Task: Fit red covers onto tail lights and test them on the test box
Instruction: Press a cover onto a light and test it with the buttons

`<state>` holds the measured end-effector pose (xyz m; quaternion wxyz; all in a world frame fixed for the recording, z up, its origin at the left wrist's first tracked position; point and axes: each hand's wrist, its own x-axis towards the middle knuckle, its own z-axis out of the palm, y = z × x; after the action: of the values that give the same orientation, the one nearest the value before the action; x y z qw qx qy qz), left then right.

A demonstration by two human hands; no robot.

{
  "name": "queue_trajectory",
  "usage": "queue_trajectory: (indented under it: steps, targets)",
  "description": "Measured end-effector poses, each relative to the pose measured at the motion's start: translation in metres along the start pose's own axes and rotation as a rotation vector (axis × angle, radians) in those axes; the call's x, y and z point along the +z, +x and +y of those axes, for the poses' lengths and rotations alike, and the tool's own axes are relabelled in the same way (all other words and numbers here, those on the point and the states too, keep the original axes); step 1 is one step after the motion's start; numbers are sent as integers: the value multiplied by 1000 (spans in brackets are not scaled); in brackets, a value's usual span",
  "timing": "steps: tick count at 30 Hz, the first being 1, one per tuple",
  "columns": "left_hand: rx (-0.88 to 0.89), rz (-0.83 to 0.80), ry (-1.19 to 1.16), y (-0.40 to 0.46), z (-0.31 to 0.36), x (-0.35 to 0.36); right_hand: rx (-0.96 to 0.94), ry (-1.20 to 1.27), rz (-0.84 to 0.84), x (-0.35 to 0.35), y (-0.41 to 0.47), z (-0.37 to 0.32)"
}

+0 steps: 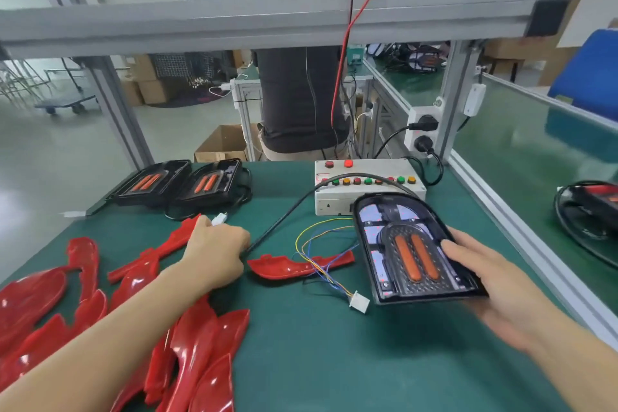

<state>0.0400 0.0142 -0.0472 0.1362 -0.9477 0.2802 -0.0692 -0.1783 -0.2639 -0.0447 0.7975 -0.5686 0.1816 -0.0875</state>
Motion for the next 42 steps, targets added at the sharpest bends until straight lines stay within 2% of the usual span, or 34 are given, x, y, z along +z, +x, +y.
queue_trajectory:
  steps: [3, 6, 8, 10, 11, 12, 14, 16, 21, 23, 25, 28, 30, 32, 34, 36, 39, 42]
  targets:
    - [-26, 139, 105, 17, -11, 3, 35, -111, 86, -4, -10, 7]
    - [-21, 164, 49, 23, -18, 7, 63, -189, 158, -1, -14, 12]
    - [27, 220, -111, 21, -18, 9, 62, -254, 174, 4, -11, 12]
    - [155, 291, -516, 14, -14, 8, 59, -309, 189, 10, -4, 13]
    - [246, 240, -707, 8, -11, 5, 58, -326, 193, 12, -1, 14]
    - [354, 136, -789, 0, -7, 1, 59, -344, 191, 13, 2, 15]
    - [496, -35, -689, -9, 1, 1, 67, -385, 162, 13, 4, 17]
    - [521, -46, -581, -9, 3, 8, 80, -430, 125, 9, 4, 18]
    - [459, -17, -665, -8, -7, -8, 67, -636, 125, 3, 1, 16]
    - [421, -38, -884, -11, -18, -27, 46, -785, 136, 3, 2, 13]
    - [358, -21, -1221, -13, -27, -51, 36, -953, 140, 5, 1, 7]
    - [277, 154, -1618, -8, -30, -79, 29, -1225, 190, 10, 0, 4]
    - [236, 168, -1856, 1, -24, -92, -69, -1475, 296, 15, -3, 3]
    - [176, 73, -1974, 13, -7, -100, -305, -1465, 338, 24, -7, 1]
    - [89, -104, -1957, 23, 22, -102, -492, -1260, 211, 38, -14, -5]
    - [12, -292, -1966, 31, 55, -99, -556, -1181, 59, 50, -20, -9]
    - [-90, -491, -2023, 37, 91, -93, -625, -1333, 20, 51, -27, -11]
    - [-86, -533, -2029, 42, 109, -89, -671, -1544, 134, 38, -33, -17]
